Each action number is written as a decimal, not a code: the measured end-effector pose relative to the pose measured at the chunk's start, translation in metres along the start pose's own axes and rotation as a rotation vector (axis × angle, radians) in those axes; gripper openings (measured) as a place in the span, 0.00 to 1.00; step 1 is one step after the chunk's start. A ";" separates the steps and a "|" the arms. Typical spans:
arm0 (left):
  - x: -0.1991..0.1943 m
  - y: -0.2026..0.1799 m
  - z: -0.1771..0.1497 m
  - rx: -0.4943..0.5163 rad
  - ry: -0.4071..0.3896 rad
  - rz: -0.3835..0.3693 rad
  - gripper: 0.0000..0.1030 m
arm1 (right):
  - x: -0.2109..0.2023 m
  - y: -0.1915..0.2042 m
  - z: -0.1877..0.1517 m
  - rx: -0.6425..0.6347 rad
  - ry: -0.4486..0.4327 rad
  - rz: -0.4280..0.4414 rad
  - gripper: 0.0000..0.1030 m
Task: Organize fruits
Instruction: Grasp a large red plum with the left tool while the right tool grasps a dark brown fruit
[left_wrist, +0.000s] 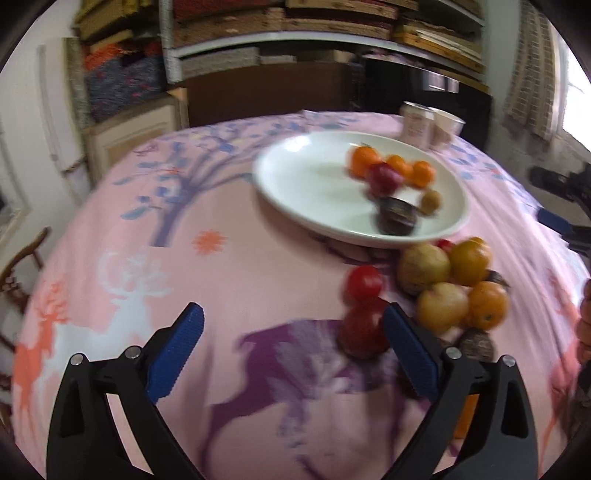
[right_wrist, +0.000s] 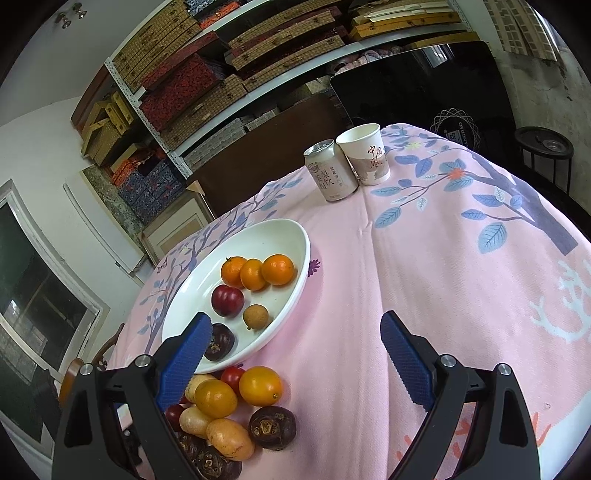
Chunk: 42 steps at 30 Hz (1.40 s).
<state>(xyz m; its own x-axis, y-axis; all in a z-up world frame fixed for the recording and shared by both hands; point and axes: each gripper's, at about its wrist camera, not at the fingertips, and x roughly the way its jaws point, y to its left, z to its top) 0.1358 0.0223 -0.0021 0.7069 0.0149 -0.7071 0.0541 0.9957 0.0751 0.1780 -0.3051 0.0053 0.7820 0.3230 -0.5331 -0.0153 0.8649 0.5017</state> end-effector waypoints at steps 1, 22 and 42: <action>-0.002 0.010 -0.001 -0.030 0.001 0.008 0.93 | 0.000 -0.001 0.000 0.008 0.001 0.004 0.91; 0.000 -0.036 -0.021 0.113 0.033 -0.145 0.91 | -0.002 0.010 -0.002 -0.042 0.007 0.016 0.91; 0.016 -0.009 -0.016 -0.063 0.126 -0.404 0.38 | -0.003 0.019 -0.006 -0.109 0.015 -0.025 0.91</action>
<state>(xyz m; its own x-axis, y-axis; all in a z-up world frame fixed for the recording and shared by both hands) 0.1353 0.0146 -0.0251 0.5454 -0.3708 -0.7517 0.2633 0.9272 -0.2664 0.1716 -0.2870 0.0119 0.7733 0.3056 -0.5556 -0.0640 0.9093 0.4112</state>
